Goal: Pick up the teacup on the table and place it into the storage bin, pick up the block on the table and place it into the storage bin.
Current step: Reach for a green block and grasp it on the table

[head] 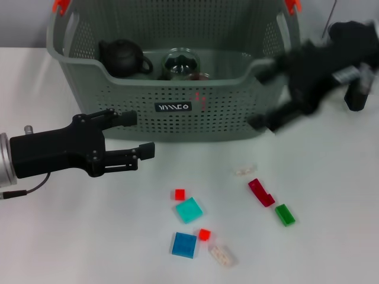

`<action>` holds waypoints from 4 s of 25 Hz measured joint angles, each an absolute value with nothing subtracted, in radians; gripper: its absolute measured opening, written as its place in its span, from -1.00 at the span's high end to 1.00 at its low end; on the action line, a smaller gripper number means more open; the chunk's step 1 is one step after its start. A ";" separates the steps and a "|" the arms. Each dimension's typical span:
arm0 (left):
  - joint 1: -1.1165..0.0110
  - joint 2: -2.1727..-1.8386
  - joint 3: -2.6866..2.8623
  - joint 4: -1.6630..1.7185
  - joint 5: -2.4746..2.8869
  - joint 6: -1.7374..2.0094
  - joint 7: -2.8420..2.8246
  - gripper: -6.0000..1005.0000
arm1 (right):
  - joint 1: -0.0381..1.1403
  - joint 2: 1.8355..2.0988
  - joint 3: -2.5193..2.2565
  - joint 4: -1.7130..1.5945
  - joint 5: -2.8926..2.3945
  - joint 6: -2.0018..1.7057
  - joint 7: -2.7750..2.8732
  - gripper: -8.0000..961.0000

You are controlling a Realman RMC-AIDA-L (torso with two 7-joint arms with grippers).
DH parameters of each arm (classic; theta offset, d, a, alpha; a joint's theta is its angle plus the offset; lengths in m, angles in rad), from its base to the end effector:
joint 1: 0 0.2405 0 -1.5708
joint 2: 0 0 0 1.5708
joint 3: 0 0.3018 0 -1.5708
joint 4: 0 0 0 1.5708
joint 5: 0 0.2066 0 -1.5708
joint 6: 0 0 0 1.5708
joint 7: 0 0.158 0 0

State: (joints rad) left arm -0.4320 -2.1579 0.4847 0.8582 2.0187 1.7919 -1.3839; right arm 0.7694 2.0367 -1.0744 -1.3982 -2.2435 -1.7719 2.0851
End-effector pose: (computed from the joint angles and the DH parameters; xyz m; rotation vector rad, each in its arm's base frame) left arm -0.2889 0.3130 -0.0072 -2.6399 -0.5756 -0.8906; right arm 0.1281 0.3951 0.0199 -2.9595 0.2491 -0.0247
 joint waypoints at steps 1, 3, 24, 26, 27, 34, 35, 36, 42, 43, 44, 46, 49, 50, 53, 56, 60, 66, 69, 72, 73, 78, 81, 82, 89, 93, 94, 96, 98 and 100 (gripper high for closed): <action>-0.432 -2.158 0.485 0.858 2.019 1.792 -1.384 -0.71 | 0.760 2.030 -1.063 -1.402 -2.256 -1.816 2.086 -0.98; -0.431 -2.157 0.484 0.859 2.026 1.794 -1.383 -0.71 | 0.747 2.024 -1.045 -1.403 -2.288 -1.888 2.088 -0.99; -0.436 -2.156 0.485 0.855 2.051 1.797 -1.388 -0.71 | 0.838 2.098 -1.185 -1.194 -2.637 -1.863 2.319 -0.98; -0.436 -2.157 0.485 0.855 2.051 1.793 -1.386 -0.71 | 0.838 2.098 -1.212 -1.185 -2.639 -1.850 2.392 -0.98; -0.437 -2.157 0.485 0.855 2.052 1.790 -1.386 -0.71 | 0.837 2.099 -1.231 -1.181 -2.639 -1.838 2.433 -0.98; -0.442 -2.154 0.485 0.859 2.058 1.787 -1.377 -0.71 | 0.821 2.098 -1.308 -1.132 -2.643 -1.794 2.628 -0.98; -0.442 -2.154 0.485 0.859 2.058 1.787 -1.375 -0.71 | 0.815 2.099 -1.317 -1.131 -2.644 -1.789 2.649 -0.98; -0.442 -2.154 0.485 0.859 2.059 1.786 -1.372 -0.71 | 0.809 2.099 -1.327 -1.129 -2.645 -1.785 2.666 -0.97; -0.442 -2.154 0.485 0.858 2.062 1.782 -1.358 -0.71 | 0.798 2.102 -1.367 -1.092 -2.646 -1.740 2.712 -0.97; -0.442 -2.154 0.485 0.858 2.062 1.781 -1.358 -0.71 | 0.797 2.102 -1.382 -1.085 -2.646 -1.725 2.719 -0.97; -0.441 -2.154 0.485 0.858 2.063 1.781 -1.357 -0.71 | 0.797 2.103 -1.393 -1.079 -2.645 -1.710 2.725 -0.97; -0.440 -2.154 0.485 0.856 2.063 1.778 -1.354 -0.71 | 0.797 2.104 -1.418 -1.056 -2.642 -1.675 2.732 -0.97; -0.438 -2.154 0.485 0.853 2.063 1.773 -1.348 -0.71 | 0.804 2.107 -1.452 -1.019 -2.638 -1.629 2.738 -0.97; -0.438 -2.154 0.485 0.853 2.063 1.773 -1.348 -0.71 | 0.806 2.107 -1.464 -1.012 -2.635 -1.616 2.742 -0.98; -0.436 -2.154 0.485 0.853 2.063 1.769 -1.346 -0.71 | 0.806 2.108 -1.504 -1.006 -2.621 -1.587 2.756 -0.97; -0.436 -2.154 0.485 0.853 2.063 1.762 -1.345 -0.71 | 0.804 2.108 -1.531 -1.005 -2.618 -1.573 2.768 -0.96; -0.434 -2.156 0.485 0.851 2.063 1.759 -1.341 -0.71 | 0.803 2.108 -1.552 -1.003 -2.611 -1.565 2.779 -0.90; -0.433 -2.157 0.483 0.851 2.063 1.759 -1.335 -0.71 | 0.804 2.107 -1.562 -1.001 -2.594 -1.549 2.799 -0.66; -0.432 -2.157 0.482 0.851 2.063 1.759 -1.333 -0.71 | 0.803 2.106 -1.567 -1.001 -2.597 -1.541 2.808 -0.41; -0.432 -2.157 0.480 0.851 2.063 1.760 -1.333 -0.71 | 0.802 2.105 -1.570 -1.000 -2.599 -1.537 2.814 -0.25; -0.432 -2.157 0.480 0.851 2.063 1.760 -1.333 -0.71 | 0.801 2.104 -1.570 -1.000 -2.599 -1.535 2.814 -0.19; -0.432 -2.157 0.480 0.850 2.063 1.760 -1.333 -0.71 | 0.801 2.101 -1.569 -1.000 -2.611 -1.528 2.815 -0.09; -0.432 -2.157 0.479 0.850 2.063 1.762 -1.333 -0.71 | 0.801 2.100 -1.568 -0.996 -2.628 -1.524 2.815 -0.10; -0.432 -2.157 0.479 0.850 2.063 1.762 -1.333 -0.71 | 0.801 2.100 -1.569 -0.993 -2.630 -1.523 2.815 -0.10; -0.431 -2.158 0.479 0.850 2.063 1.761 -1.333 -0.71 | 0.801 2.104 -1.571 -0.987 -2.630 -1.512 2.811 -0.09; -0.431 -2.158 0.479 0.850 2.063 1.761 -1.333 -0.71 | 0.802 2.105 -1.577 -0.978 -2.629 -1.505 2.811 -0.08; -0.430 -2.158 0.479 0.850 2.063 1.760 -1.333 -0.71 | 0.805 2.105 -1.580 -0.970 -2.628 -1.502 2.811 -0.08; -0.429 -2.158 0.479 0.850 2.063 1.759 -1.333 -0.71 | 0.808 2.104 -1.583 -0.962 -2.628 -1.497 2.810 -0.08; -0.429 -2.158 0.479 0.850 2.063 1.759 -1.333 -0.71 | 0.809 2.105 -1.583 -0.960 -2.628 -1.494 2.808 -0.08; -0.429 -2.158 0.479 0.850 2.063 1.759 -1.333 -0.71 | 0.810 2.105 -1.583 -0.960 -2.628 -1.492 2.806 -0.08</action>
